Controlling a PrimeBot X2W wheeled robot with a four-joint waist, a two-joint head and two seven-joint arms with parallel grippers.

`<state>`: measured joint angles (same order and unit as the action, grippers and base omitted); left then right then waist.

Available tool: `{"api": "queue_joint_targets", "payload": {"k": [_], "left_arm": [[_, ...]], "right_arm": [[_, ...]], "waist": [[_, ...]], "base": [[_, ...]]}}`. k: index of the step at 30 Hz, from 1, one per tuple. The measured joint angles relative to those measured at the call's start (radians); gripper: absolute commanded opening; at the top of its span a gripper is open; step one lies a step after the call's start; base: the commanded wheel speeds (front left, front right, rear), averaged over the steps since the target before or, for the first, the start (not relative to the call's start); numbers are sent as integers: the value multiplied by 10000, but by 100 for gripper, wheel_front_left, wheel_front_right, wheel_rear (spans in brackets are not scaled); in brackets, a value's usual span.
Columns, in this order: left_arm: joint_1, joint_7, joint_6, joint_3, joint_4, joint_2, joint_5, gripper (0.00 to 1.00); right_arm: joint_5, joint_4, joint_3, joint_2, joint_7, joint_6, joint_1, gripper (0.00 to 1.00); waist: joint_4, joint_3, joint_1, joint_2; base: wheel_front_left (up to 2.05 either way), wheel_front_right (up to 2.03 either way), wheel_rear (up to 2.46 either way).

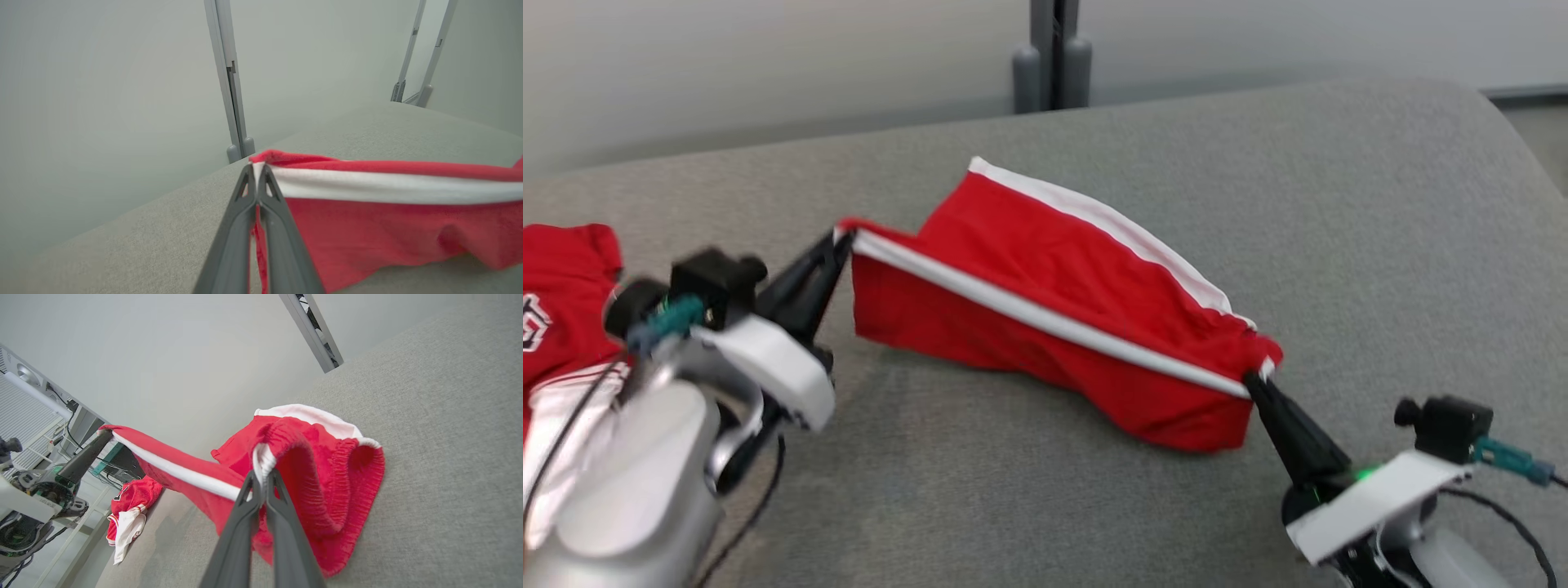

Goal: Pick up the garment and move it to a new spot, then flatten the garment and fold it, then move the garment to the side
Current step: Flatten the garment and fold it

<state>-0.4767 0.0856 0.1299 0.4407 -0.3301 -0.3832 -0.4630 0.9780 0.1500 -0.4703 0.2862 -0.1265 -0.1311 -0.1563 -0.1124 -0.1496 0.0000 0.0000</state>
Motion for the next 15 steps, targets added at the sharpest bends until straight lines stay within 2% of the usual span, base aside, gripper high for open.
{"api": "queue_joint_targets", "payload": {"k": [6,15], "left_arm": [[-2210,-602,12,859,-972,-573,-249,0],[-4521,-403,12,2360,-2834,-761,-612,0]], "right_arm": [[38,819,-8,-727,-236,0,-1525,0],[251,2128,-433,-1559,-700,2,-3121,0]], "waist": [[-647,-913,0,0],[-1522,-2082,0,0]], "base": [[0,0,0],[0,0,0]]}}
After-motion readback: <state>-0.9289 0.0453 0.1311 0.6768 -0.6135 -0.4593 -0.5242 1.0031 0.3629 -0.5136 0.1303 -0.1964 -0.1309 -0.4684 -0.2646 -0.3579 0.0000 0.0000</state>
